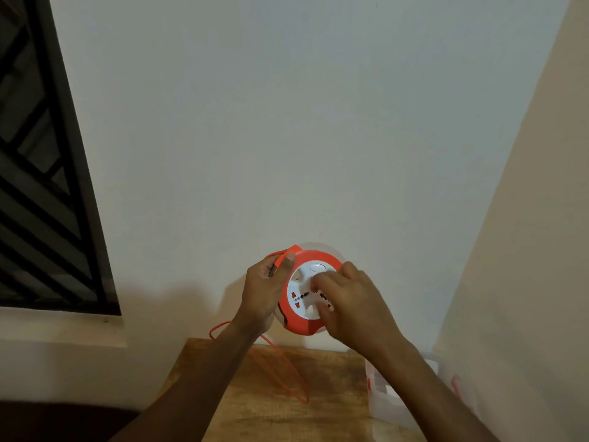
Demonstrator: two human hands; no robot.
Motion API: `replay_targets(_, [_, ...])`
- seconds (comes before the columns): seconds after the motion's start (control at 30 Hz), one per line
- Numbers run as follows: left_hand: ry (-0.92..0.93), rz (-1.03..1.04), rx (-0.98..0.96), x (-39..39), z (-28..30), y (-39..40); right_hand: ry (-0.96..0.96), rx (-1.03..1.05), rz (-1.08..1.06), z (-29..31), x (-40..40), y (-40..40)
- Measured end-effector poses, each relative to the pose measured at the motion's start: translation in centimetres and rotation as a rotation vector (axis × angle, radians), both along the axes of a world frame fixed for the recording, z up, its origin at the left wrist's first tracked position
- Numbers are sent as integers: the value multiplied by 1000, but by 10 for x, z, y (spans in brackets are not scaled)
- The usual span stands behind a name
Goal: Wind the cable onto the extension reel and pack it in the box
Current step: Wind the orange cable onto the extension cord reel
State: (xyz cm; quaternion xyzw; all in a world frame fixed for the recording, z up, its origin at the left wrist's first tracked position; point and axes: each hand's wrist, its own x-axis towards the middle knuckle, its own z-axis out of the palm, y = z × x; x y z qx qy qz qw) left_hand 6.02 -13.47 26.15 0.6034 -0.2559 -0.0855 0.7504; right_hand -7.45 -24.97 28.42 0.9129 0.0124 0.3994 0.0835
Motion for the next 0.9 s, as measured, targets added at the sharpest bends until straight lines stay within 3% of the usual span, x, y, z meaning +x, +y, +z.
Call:
replay_targets(0.1, [-24, -16, 25, -3, 1, -1, 174, -150, 1, -9, 3, 0])
replay_targets(0.3, [-55, -71, 31, -8, 1, -5, 41, -224, -39, -11, 13, -5])
replay_targets(0.47, [-61, -47, 17, -9, 8, -6, -155, 139, -196, -1, 21, -10])
replay_targets(0.57, [-38, -24, 29, -9, 7, -7, -138, 348, -226, -2, 22, -12])
replay_targets(0.7, [-33, -14, 47, -7, -3, -9, -56, 282, -256, 6, 16, -7])
replay_targets(0.83, [-64, -4, 77, -4, -7, -11, -235, 212, -120, 43, 14, 9])
replay_targets(0.9, [-80, -27, 118, -2, -13, -11, -113, 289, -7, 63, 21, 20])
